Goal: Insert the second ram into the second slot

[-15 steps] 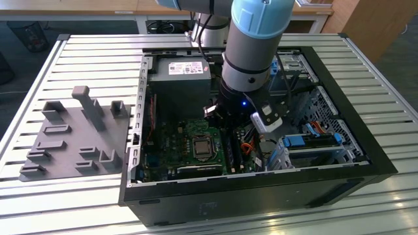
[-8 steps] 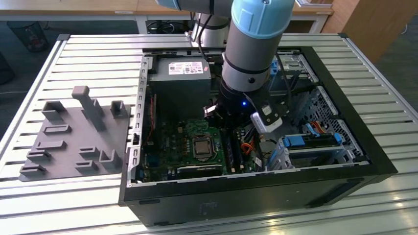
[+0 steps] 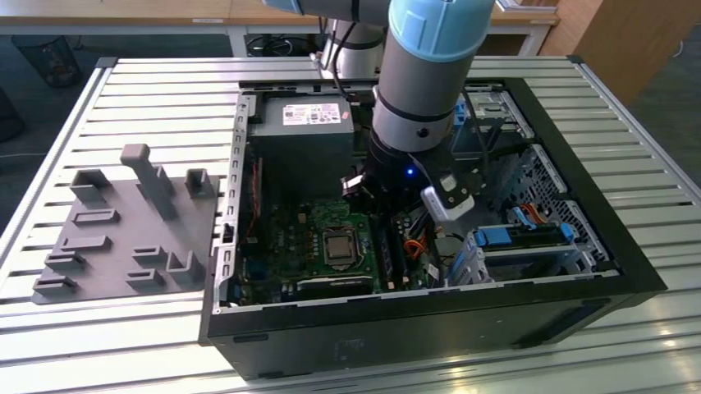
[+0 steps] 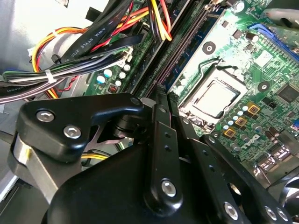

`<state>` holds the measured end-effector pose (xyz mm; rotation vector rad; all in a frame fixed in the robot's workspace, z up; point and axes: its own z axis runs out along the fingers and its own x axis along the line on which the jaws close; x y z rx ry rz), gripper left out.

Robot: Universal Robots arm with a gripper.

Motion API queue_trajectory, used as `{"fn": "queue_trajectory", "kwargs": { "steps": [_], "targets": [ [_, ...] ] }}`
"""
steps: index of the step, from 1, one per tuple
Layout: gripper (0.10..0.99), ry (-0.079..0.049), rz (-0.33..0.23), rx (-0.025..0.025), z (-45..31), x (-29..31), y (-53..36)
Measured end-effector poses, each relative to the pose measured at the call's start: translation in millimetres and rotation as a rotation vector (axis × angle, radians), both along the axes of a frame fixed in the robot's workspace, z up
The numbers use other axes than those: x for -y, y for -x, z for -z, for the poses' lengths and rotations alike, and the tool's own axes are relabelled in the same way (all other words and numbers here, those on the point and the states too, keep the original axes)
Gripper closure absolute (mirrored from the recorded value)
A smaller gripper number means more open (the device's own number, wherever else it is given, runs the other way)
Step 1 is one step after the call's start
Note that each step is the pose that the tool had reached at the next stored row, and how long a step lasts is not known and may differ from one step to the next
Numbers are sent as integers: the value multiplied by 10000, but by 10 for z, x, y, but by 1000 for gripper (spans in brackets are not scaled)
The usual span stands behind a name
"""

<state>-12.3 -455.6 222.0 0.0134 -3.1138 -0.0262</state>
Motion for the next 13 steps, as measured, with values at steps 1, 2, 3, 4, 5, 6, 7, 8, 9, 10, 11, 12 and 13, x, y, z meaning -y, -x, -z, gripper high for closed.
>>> {"fn": "queue_trajectory", "kwargs": {
  "steps": [1, 2, 3, 4, 5, 6, 7, 8, 9, 10, 11, 12, 13],
  "targets": [
    [949, 2, -22, -3, 0, 1, 0],
    [949, 2, -51, -5, 2, 1, 0],
    [949, 4, -78, -8, 3, 2, 0],
    [949, 2, -90, -11, 6, 3, 0],
    [949, 0, -92, -13, 8, 5, 0],
    [949, 0, -91, -16, 9, 7, 0],
    [949, 0, -91, -18, 11, 8, 0],
    [949, 0, -91, -21, 13, 10, 0],
    [949, -1, -91, -24, 15, 11, 0],
    [949, 1, -91, -27, 15, 13, 0],
    [949, 2, -91, -29, 15, 14, 0],
    [949, 3, -91, -30, 15, 14, 0],
    [949, 2, -91, -30, 15, 14, 0]
  ]
}}
